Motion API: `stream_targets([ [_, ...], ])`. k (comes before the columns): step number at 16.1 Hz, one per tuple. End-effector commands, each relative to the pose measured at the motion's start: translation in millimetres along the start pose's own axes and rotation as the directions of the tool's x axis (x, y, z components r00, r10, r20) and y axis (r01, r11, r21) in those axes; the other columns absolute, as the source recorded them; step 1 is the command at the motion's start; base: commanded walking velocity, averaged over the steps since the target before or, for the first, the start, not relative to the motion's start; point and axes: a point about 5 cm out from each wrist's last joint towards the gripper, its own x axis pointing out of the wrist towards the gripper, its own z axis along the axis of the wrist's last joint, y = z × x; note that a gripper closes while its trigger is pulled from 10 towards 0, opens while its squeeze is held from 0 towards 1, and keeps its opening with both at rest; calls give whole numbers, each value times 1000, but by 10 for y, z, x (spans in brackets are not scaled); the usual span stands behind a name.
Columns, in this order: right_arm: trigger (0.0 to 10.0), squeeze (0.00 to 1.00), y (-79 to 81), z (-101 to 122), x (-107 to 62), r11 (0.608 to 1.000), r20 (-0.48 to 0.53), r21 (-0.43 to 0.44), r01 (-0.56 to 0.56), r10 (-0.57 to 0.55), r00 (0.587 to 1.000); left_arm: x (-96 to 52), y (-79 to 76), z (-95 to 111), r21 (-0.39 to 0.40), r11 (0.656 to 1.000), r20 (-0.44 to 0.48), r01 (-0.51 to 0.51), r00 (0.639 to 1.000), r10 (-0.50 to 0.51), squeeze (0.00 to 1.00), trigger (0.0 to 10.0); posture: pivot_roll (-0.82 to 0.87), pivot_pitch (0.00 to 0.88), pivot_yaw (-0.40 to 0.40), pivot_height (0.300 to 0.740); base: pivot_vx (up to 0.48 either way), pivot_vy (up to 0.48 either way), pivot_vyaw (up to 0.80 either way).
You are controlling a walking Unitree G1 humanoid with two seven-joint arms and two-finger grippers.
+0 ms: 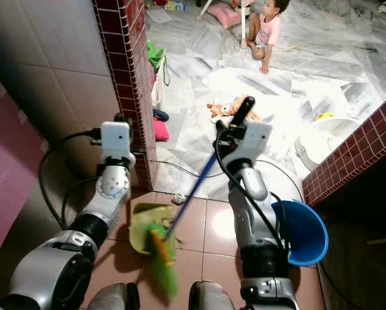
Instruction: Sweep floor
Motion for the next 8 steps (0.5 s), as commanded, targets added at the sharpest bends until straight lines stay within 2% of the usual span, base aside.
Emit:
stream_targets([
  [1, 10000, 0, 134, 127, 49, 996, 27, -7, -93, 93, 995, 91, -45, 153, -33, 999, 54, 2, 999, 0, 0, 10000, -127, 104, -34, 740, 0, 0, 0],
  [3, 10000, 0, 248, 280, 88, 965, 66, -164, -205, 218, 974, 96, -56, 153, -45, 999, 47, 3, 999, -1, 0, 10000, -136, 93, -27, 740, 0, 0, 0],
  [5, 10000, 0, 357, 438, 118, 925, 95, -243, -293, 323, 942, 92, -59, 143, -58, 998, 38, 3, 999, -1, 0, 10000, -140, 83, -16, 740, 0, 0, 0],
  [6, 10000, 0, 431, 669, 162, 886, 138, -309, -345, 400, 906, 96, -48, 129, -75, 997, 23, 5, 1000, -3, 0, 10000, -144, 78, -4, 740, 0, 0, 0],
  [7, 10000, 0, 448, 797, 181, 865, 167, -364, -345, 425, 890, 102, -38, 131, -87, 996, 19, 12, 1000, -10, 0, 10000, -148, 81, -2, 740, 0, 0, 0],
  [8, 10000, 0, 421, 849, 190, 865, 187, -386, -322, 415, 890, 106, -33, 156, -99, 994, 38, 42, 999, -38, 0, 10000, -147, 83, -3, 740, 0, 0, 0],
])
